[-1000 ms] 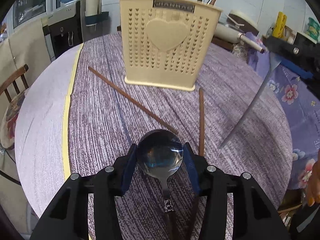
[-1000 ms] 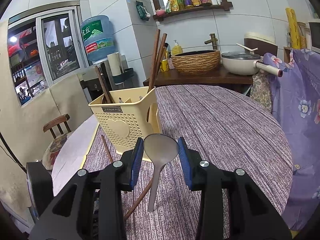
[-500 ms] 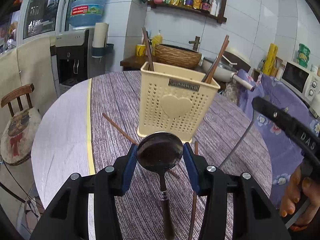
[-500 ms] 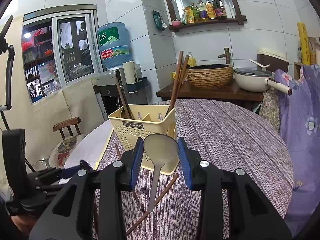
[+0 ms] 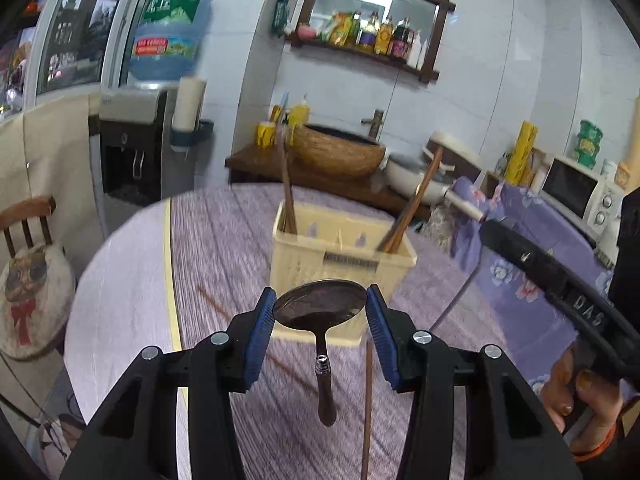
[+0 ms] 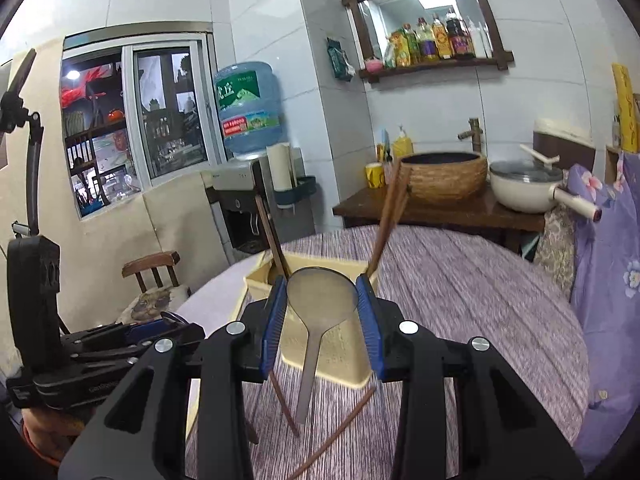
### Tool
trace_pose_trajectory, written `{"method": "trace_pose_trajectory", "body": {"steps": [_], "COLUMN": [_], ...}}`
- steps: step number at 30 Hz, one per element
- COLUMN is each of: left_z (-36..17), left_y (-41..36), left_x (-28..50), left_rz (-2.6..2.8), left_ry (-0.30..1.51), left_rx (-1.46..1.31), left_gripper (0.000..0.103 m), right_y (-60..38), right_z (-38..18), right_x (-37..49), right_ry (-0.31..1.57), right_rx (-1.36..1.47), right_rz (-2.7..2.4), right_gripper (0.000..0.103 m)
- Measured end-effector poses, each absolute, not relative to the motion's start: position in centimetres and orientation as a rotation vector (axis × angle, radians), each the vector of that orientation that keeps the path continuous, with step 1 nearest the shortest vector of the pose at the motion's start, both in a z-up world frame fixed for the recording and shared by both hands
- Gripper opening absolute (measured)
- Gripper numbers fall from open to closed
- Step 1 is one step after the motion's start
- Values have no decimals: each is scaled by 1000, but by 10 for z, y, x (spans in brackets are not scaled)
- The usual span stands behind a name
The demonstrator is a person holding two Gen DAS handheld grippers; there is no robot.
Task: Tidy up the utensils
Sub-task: 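Lift the steel spoon over the holder with the left tool while the right tool lowers its spoon into it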
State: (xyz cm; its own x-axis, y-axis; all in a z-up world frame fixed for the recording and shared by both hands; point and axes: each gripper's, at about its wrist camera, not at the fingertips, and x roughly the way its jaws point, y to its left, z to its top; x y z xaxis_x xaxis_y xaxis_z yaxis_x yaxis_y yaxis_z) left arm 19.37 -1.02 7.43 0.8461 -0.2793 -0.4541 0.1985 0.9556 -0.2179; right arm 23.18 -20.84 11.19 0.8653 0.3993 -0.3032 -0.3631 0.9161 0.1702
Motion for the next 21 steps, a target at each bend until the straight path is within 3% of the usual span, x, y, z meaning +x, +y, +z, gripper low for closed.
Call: {"method": "trace_pose_trajectory", "body": {"steps": [10,21], "left_z": [171,115], "left_y": [-15,-29], "left_x": [239,291], "left_rz": [-197,-126], "left_ry": [286,349], "left_rx": [-167,-185], "left_gripper": [46,46], "right_y": [-195,-177], "right_z": [176,116], "right_x": [278,305], "right_ry": [187,246], "right_rx": [62,-9], "right_rz": [313,252], "right_gripper": [36,36]}}
